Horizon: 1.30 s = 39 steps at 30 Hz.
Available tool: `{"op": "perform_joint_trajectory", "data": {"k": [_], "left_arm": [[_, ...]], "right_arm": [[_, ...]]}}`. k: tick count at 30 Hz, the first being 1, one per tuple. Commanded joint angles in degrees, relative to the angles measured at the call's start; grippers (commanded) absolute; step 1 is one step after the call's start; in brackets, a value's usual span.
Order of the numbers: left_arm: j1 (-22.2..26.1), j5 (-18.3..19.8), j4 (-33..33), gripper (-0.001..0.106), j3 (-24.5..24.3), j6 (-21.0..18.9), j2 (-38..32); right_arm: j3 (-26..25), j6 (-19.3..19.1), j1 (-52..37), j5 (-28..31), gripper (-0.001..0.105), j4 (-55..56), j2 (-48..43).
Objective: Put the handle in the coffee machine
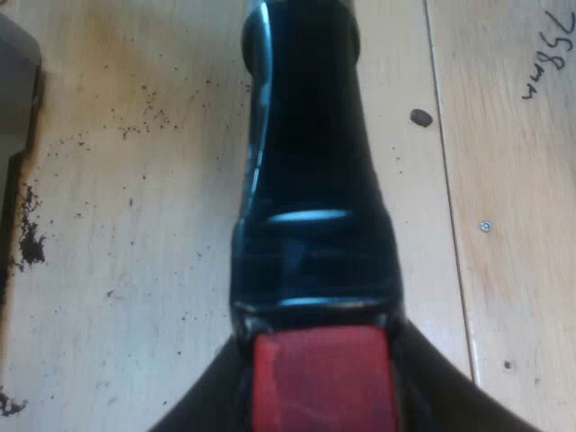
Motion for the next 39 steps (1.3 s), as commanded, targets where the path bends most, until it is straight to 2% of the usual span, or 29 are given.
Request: {"op": "perform_joint_trajectory", "data": {"k": [1, 4, 5, 6, 7, 8, 9, 11, 19, 22, 26, 31, 33, 34, 37, 39], "left_arm": [[-0.3, 0.4, -0.2, 0.0, -0.1, 0.2, -0.2], [-0.3, 0.4, -0.2, 0.0, -0.1, 0.2, -0.2], [-0.3, 0.4, -0.2, 0.0, -0.1, 0.2, -0.2], [-0.3, 0.4, -0.2, 0.0, -0.1, 0.2, -0.2], [-0.3, 0.4, -0.2, 0.0, -0.1, 0.2, -0.2], [-0.3, 0.5, -0.2, 0.0, -0.1, 0.2, -0.2], [-0.3, 0.7, -0.2, 0.0, -0.1, 0.2, -0.2], [-0.3, 0.8, -0.2, 0.0, -0.1, 0.2, -0.2], [0.1, 0.8, 3.9, 0.0, -0.1, 0.0, -0.2], [2.8, 1.2, 4.5, 0.0, -0.1, -0.3, -0.2], [8.7, 3.4, 6.1, 0.0, -0.1, -0.3, -0.2], [14.2, 3.7, 8.4, 0.0, -0.1, -0.2, -0.2], [17.1, 5.6, 9.4, 0.0, -0.1, -0.2, -0.2], [18.3, 5.7, 9.6, 0.0, -0.1, -0.2, -0.2], [22.0, 5.5, 9.7, 0.0, -0.1, -0.2, -0.2], [25.0, 5.6, 9.7, 0.0, -0.1, 0.2, -0.2]], "right_arm": [[-0.8, 0.2, -0.2, 0.1, 0.0, 0.1, -0.8], [-0.8, 0.2, -0.2, 0.1, 0.015, 0.1, -0.8], [-0.8, 0.2, -0.2, 0.1, 0.025, 0.1, -0.8], [-0.8, 0.2, -0.2, 0.3, 0.042, -0.1, -0.8], [-0.8, 0.2, -0.2, 0.5, 0.052, -0.2, -0.8], [-0.8, 0.2, -0.2, 1.4, 0.07, -0.3, -0.8], [-0.8, -0.1, -0.2, 1.7, 0.084, -0.4, -0.8], [-0.8, -0.3, -0.2, 2.5, 0.09, -0.4, -0.8], [-0.8, -0.3, -0.2, 7.8, 0.081, -0.4, -2.4], [-0.8, 0.2, 1.7, 10.8, 0.081, -0.6, -4.1], [-0.8, 0.5, 7.7, 20.6, 0.081, -3.4, -5.8], [-0.8, 1.3, 15.2, 33.0, 0.081, -6.9, -5.8], [-0.8, 1.3, 18.0, 38.6, 0.08, -9.1, -5.8], [-0.8, 1.3, 18.6, 39.4, 0.08, -9.5, -5.8], [-0.8, 1.3, 20.7, 44.0, 0.075, -11.0, -5.8], [-0.7, 1.2, 21.9, 47.0, 0.068, -11.9, -5.4]]}}
